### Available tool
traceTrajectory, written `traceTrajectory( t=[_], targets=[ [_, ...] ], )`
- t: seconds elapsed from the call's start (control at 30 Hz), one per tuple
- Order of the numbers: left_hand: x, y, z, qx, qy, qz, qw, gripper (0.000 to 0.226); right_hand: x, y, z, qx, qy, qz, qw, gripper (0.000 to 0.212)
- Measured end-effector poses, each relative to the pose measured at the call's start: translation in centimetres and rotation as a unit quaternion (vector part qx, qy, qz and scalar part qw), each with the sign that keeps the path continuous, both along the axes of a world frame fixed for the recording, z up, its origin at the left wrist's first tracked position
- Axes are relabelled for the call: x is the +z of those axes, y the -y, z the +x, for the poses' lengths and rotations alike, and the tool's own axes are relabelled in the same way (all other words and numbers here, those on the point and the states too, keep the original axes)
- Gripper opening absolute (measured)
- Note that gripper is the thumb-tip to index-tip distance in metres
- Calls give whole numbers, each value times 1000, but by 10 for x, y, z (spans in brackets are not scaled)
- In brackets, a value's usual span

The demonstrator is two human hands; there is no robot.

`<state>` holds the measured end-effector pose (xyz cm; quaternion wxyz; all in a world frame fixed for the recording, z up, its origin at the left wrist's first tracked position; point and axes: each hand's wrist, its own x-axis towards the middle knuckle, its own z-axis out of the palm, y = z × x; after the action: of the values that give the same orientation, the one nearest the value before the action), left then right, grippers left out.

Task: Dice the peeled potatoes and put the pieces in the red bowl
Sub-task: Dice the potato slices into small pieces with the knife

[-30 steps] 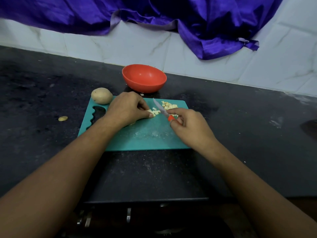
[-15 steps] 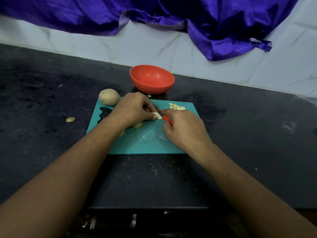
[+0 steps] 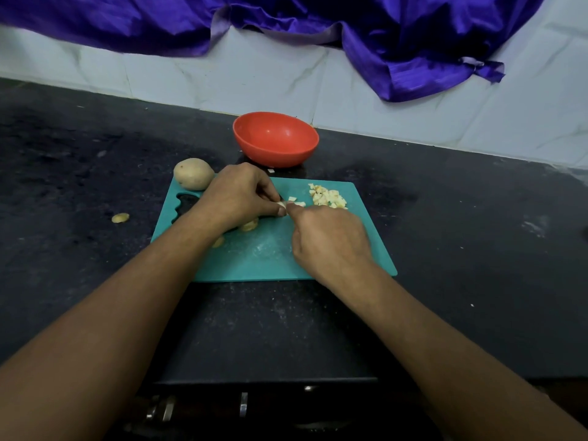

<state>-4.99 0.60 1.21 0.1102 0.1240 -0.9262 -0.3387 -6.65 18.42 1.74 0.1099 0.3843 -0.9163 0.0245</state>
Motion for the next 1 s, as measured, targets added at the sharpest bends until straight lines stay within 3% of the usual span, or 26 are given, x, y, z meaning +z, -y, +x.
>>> traceTrajectory(
  t=[0.13, 0.23, 0.3, 0.4, 0.5, 0.57, 0.7, 1.0],
  targets=[
    [0, 0, 2, 7, -3, 1, 1000, 18, 5, -6, -5, 21, 2, 31, 999, 54],
    [0, 0, 3, 7, -5, 0, 1000, 18, 3, -22, -7, 22, 19, 0, 1000, 50],
    [0, -1, 4, 5, -4, -7, 1000, 19, -1, -32, -15, 2, 93, -71, 993, 43],
    [1, 0, 5, -5, -6, -13, 1000, 21, -10, -38, -32, -15, 247, -211, 946, 32],
    [2, 5, 5, -9, 3, 1, 1000, 27, -8, -37, -33, -29, 306, -286, 907, 30],
    [3, 7, 5, -8, 8, 7, 1000, 26, -6, -33, -27, -20, 260, -275, 925, 32],
    [4, 5, 6, 0, 17, -2, 1000, 18, 4, -19, -13, -26, 107, -156, 982, 41],
    [5, 5, 5, 3, 9, -8, 1000, 13, 1, -1, -1, -5, 23, -70, 997, 43]
  ],
)
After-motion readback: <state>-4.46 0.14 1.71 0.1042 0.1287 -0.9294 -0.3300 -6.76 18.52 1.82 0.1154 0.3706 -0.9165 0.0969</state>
